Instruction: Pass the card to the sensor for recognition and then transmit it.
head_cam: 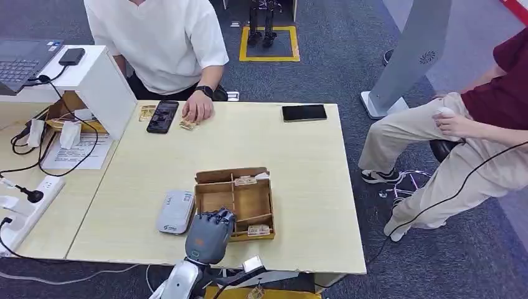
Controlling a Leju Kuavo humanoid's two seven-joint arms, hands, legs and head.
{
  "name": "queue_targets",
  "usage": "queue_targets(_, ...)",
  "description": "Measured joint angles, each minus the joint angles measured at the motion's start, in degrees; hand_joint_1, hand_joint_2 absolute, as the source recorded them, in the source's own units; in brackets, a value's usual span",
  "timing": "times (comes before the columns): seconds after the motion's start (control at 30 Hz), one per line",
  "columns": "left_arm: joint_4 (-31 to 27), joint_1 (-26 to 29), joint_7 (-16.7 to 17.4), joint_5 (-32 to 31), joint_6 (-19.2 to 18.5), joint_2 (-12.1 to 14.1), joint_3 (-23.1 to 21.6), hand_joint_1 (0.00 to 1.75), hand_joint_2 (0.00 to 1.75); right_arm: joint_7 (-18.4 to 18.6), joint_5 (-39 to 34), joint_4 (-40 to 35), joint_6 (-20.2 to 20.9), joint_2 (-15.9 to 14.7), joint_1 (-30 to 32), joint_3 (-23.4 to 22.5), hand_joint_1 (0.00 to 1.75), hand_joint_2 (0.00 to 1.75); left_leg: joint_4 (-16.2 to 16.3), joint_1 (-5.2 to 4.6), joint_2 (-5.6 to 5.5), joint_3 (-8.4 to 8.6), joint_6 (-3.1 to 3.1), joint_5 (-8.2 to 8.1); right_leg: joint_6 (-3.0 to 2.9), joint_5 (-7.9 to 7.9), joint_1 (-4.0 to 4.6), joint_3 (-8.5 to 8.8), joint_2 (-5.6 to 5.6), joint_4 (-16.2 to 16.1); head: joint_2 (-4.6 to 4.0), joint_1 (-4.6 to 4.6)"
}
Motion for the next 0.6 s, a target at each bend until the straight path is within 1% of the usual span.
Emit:
queue_targets(0.13, 0.0, 0.1, -0.8, 0.3, 0.0, -0.1, 0.0, 1.75, 1.75, 0.2, -0.5, 0.0, 0.0, 0.0, 0.0, 0.0, 0.0, 1.75, 0.0, 0.0, 0.0, 0.02, 0.0, 0.01, 0.0, 0.0, 0.0, 0.04, -0.02, 0.0, 0.0, 0.0)
queue_targets(0.23, 0.0, -0.3, -2.9, 2.0, 0.0, 0.3, 0.0, 1.75, 1.75, 0.4, -0.9, 0.0, 0.0, 0.0, 0.0, 0.0, 0.0, 1.75, 0.0, 0.0, 0.0, 0.01, 0.0, 0.01, 0.0, 0.0, -0.01, 0.04, -0.02, 0.0, 0.0, 0.0)
queue_targets(0.33, 0.0, -0.3, -4.3, 2.0, 0.0, 0.5, 0.2, 1.75, 1.75, 0.4, -1.0, 0.0, 0.0, 0.0, 0.0, 0.1, 0.0, 1.75, 0.0, -0.01, 0.0, 0.01, 0.0, 0.01, 0.0, 0.0, -0.01, 0.04, -0.02, 0.0, 0.0, 0.0)
queue_targets(0.53, -1.5, 1.3, -4.2, 1.4, 0.0, 0.3, 0.5, 1.75, 1.75, 0.4, -1.4, 0.0, 0.1, 0.0, 0.0, 0.1, 0.0, 1.75, 0.0, -0.01, 0.0, 0.01, 0.0, 0.0, 0.0, -0.01, -0.01, 0.04, -0.02, 0.0, 0.0, 0.0)
queue_targets(0.6, -2.7, 2.4, -4.7, 2.0, 0.0, 0.2, 0.5, 1.75, 1.75, 0.4, -1.8, 0.0, 0.1, 0.0, 0.0, 0.1, 0.0, 1.75, 0.0, -0.01, 0.0, -0.01, 0.0, 0.0, 0.01, -0.02, -0.01, 0.02, -0.02, 0.0, 0.0, 0.0)
